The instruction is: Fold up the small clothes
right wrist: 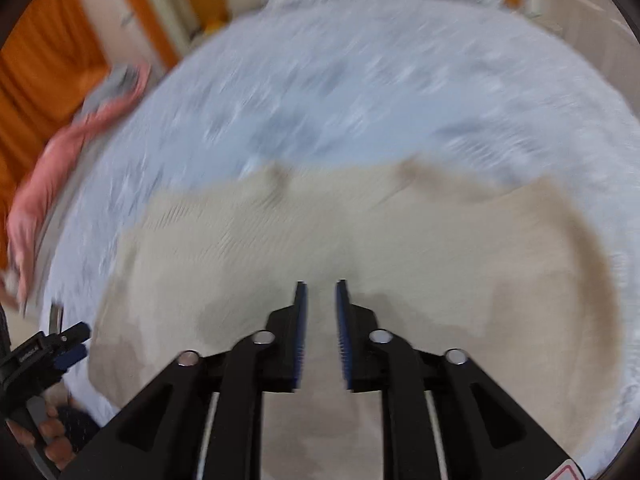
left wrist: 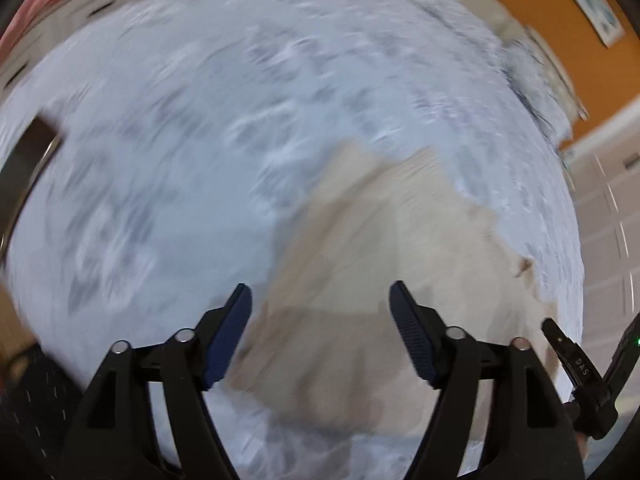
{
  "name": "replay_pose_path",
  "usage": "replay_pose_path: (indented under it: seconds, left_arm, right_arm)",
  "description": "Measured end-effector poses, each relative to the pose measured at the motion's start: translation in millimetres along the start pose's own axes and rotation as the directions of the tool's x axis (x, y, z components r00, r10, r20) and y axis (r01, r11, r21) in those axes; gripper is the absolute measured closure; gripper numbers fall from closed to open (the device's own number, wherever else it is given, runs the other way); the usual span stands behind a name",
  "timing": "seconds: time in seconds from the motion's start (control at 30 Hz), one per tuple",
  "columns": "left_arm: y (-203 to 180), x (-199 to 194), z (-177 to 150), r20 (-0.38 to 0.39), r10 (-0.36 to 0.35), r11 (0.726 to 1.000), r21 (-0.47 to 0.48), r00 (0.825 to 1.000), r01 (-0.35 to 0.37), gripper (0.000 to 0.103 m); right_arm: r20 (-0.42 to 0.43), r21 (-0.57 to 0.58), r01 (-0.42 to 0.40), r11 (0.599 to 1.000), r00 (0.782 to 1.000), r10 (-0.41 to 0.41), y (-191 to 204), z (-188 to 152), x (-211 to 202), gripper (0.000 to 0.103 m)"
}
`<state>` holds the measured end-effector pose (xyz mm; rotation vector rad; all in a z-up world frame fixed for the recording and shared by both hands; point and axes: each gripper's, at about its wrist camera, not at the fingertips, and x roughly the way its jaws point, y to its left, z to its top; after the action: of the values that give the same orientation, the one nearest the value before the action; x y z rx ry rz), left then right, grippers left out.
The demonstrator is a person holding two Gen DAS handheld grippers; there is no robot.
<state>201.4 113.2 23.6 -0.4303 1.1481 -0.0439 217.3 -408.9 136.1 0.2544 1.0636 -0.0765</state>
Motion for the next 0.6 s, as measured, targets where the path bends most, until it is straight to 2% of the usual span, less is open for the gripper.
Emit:
replay_pose_path:
  seconds: [0.03, 0.1, 0.17, 0.27, 0.3, 0.33, 0.37, 0.43, 0.5, 0.53, 0.57, 0.6]
  left_arm:
    - [-7, 4, 7, -0.005, -0.007, 1.0, 0.013, 1.0, 0.008, 0.027]
    - [-22, 20, 22, -0.031, -0.011, 0.999, 0.051, 0.999, 0.012, 0.027]
    - [-39, 43, 35, -0.057, -0.003, 0.993, 0.117, 0.998, 0.01, 0.028]
    - [-63, 68, 47, -0.084, 0.016, 0.981, 0.196, 0.996, 0.001, 0.029]
    - [-73, 79, 50, -0.084, 0.038, 0.973, 0.228, 0.996, -0.018, 0.036]
    - [-78, 86, 52, -0.089, 0.062, 0.968, 0.248, 0.994, -0.038, 0.066]
    - [-82, 91, 54, -0.103, 0.071, 0.965, 0.258, 0.992, -0.042, 0.091]
    - [-85, 81, 62, -0.076, 0.048, 0.97, 0.243, 0.996, -0.028, 0.096]
    - [-87, 63, 70, -0.015, 0.032, 0.969, 0.247, 0.999, -0.028, 0.096]
    - [-84, 57, 74, 0.002, 0.025, 0.972, 0.232, 1.0, -0.025, 0.096]
    - [-81, 58, 76, -0.001, 0.027, 0.975, 0.219, 1.0, -0.027, 0.095]
    - [-77, 69, 77, -0.026, 0.049, 0.975, 0.216, 0.998, -0.042, 0.095]
  right_arm:
    - [0.014, 0.025, 0.042, 0.999, 0.999, -0.042, -21, 4, -4, 0.067]
    - [0.015, 0.107, 0.158, 0.982, 0.987, -0.16, -76, 12, -5, 0.064]
    - [-0.011, 0.19, 0.214, 0.958, 0.976, -0.216, -121, 18, 1, 0.059]
    - [-0.083, 0.222, 0.191, 0.956, 0.981, -0.176, -152, 24, 23, 0.056]
    - [-0.111, 0.198, 0.158, 0.967, 0.984, -0.138, -154, 26, 33, 0.061]
    - [-0.115, 0.175, 0.135, 0.975, 0.987, -0.116, -149, 27, 36, 0.085]
    - [-0.107, 0.134, 0.109, 0.985, 0.99, -0.095, -142, 31, 34, 0.1]
    - [-0.002, 0.123, 0.044, 0.991, 0.999, -0.044, -132, 38, 8, 0.102]
    - [0.136, 0.123, 0.014, 0.992, 0.99, -0.031, -127, 44, -31, 0.102]
    - [0.177, 0.134, 0.01, 0.991, 0.984, -0.034, -130, 45, -42, 0.102]
    - [0.189, 0.144, 0.006, 0.99, 0.981, -0.034, -134, 44, -45, 0.102]
    - [0.165, 0.155, 0.015, 0.988, 0.985, -0.041, -142, 41, -36, 0.102]
